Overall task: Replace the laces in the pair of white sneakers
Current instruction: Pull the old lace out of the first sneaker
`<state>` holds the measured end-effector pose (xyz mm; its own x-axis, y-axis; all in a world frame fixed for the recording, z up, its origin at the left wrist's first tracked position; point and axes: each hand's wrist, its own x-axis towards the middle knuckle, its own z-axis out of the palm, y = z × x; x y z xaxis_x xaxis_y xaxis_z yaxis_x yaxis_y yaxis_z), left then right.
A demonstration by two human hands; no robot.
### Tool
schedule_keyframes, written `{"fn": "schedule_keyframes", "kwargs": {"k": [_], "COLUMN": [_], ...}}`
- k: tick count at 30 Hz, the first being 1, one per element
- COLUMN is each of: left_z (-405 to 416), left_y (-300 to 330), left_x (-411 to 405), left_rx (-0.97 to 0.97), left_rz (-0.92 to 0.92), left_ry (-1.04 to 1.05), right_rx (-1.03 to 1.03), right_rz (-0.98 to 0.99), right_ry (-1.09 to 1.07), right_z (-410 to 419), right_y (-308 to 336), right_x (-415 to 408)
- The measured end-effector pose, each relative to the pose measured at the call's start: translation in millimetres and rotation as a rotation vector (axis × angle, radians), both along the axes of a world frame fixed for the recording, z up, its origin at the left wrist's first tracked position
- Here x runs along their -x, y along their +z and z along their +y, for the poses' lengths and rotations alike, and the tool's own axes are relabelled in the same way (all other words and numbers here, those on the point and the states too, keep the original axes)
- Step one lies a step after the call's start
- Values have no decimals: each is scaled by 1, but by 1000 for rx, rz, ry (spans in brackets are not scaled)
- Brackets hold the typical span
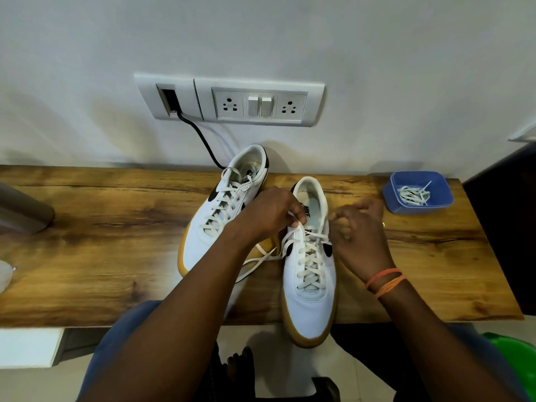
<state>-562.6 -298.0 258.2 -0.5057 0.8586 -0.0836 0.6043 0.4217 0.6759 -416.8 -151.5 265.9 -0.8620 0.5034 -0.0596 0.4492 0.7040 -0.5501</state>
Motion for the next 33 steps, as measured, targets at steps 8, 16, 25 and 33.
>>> {"fn": "schedule_keyframes", "kwargs": {"k": [8,16,25,33], "left_z": [3,1,1,0], "left_y": [-7,-6,-7,-6], "left_x": [3,2,4,3], "left_rx": [14,-16,-29,-42], "left_rz": [-9,-25,-54,-39], "left_ry": [1,-2,0,1], "right_rx": [-102,-70,-136,-50], "right_rz": [-162,-174,-30,-80], "right_ry": [162,-50,37,16], "right_z": [-21,26,-2,-1], "right_y": [9,22,22,16], "right_x": [21,8,11,17]}}
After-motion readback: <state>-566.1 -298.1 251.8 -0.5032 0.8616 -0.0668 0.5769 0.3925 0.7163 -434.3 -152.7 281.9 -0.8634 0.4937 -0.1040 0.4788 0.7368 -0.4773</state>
